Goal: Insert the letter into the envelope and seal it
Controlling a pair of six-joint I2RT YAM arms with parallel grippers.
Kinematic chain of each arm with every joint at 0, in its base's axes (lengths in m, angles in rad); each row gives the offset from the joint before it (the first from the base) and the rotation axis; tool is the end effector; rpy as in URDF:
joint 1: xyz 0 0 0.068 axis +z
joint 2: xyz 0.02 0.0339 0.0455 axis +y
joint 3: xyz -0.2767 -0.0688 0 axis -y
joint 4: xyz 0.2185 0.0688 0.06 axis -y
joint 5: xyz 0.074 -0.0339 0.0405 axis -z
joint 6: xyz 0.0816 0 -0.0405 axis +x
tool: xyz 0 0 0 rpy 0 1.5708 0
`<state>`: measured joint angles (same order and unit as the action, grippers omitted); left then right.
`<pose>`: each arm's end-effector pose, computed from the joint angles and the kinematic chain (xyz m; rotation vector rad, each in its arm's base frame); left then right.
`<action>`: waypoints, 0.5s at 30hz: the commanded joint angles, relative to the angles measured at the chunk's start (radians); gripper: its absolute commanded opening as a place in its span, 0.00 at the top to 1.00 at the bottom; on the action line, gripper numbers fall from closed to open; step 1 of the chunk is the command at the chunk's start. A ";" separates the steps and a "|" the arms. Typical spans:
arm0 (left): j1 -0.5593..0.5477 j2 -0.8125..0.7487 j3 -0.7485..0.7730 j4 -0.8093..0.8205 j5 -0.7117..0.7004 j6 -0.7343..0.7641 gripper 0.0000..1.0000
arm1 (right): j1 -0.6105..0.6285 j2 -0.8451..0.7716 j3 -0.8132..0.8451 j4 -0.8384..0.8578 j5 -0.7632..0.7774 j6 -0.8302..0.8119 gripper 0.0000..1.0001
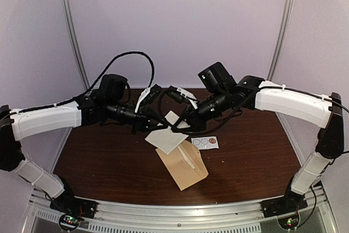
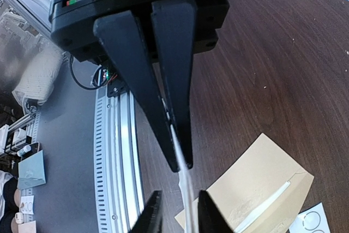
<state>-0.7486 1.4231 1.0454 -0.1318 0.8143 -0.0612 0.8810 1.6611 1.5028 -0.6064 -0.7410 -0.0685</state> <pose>0.1926 -0.2599 0.2990 1.2138 1.8067 -1.3241 0.1911 0.3182 0.3210 -1.4455 1.9459 1.2563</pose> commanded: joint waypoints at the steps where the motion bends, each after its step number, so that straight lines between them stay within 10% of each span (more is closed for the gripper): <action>1: -0.006 -0.064 -0.021 0.140 -0.059 -0.081 1.00 | -0.025 -0.120 -0.122 0.222 0.043 0.100 0.59; 9: -0.006 -0.230 -0.218 0.614 -0.233 -0.378 1.00 | -0.141 -0.341 -0.487 0.862 0.032 0.453 0.17; 15: -0.007 -0.268 -0.303 0.877 -0.298 -0.530 1.00 | -0.099 -0.326 -0.608 1.229 0.032 0.646 0.12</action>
<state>-0.7502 1.1740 0.7799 0.4698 0.5915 -0.4477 0.7429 1.3174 0.9298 0.2867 -0.7166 0.4103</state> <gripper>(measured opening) 0.010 0.875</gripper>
